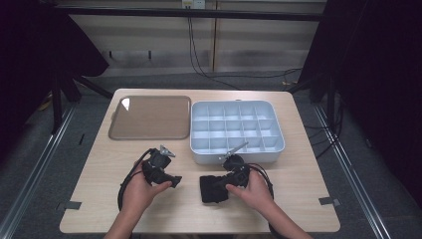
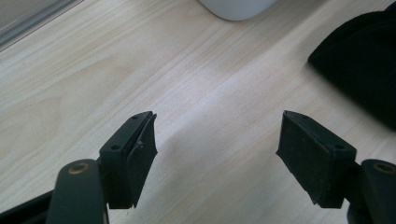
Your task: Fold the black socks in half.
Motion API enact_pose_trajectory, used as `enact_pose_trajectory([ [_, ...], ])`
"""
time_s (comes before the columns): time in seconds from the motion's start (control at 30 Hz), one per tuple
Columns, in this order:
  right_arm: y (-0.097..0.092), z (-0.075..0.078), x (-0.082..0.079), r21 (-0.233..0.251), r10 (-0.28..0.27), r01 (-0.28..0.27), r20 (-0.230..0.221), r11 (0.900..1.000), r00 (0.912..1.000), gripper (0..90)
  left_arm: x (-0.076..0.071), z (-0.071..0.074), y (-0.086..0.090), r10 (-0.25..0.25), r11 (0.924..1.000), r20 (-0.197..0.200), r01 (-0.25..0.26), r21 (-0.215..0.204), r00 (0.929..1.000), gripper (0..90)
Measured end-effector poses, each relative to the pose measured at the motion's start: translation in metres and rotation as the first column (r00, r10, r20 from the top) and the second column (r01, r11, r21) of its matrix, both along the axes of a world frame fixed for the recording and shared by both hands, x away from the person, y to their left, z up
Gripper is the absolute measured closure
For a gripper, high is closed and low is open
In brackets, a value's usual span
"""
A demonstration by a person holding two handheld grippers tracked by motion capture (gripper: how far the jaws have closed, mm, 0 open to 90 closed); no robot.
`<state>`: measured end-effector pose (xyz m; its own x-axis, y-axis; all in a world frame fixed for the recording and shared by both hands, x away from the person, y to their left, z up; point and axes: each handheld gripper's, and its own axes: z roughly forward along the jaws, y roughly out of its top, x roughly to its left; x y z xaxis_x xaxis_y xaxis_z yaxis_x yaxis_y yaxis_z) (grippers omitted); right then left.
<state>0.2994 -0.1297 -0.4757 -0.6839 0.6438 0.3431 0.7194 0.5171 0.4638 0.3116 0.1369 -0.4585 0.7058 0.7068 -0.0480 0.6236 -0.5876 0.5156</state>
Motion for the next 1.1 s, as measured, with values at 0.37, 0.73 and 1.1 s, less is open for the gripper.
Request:
enact_pose_trajectory([
  [0.37, -0.011, 0.012, 0.007, -0.027, 0.007, -0.007, -0.012, 0.9996, 0.9999, 66.1, 0.002, -0.014, 0.006, -0.016, 0.9996, 0.028, 0.017, -0.022, 0.9995, 25.6],
  [0.73, -0.032, 0.029, 0.012, -0.034, -0.012, 0.011, -0.014, 0.9993, 0.9998, 66.1, 0.004, -0.023, 0.015, 0.034, 0.9979, 0.062, -0.03, -0.057, 0.9975, 24.4],
  [1.1, -0.051, 0.041, 0.015, -0.08, -0.016, 0.015, -0.002, 0.9967, 0.9999, 66.1, 0.005, -0.034, 0.018, 0.006, 0.9992, 0.097, -0.002, -0.039, 0.9952, 22.5],
])
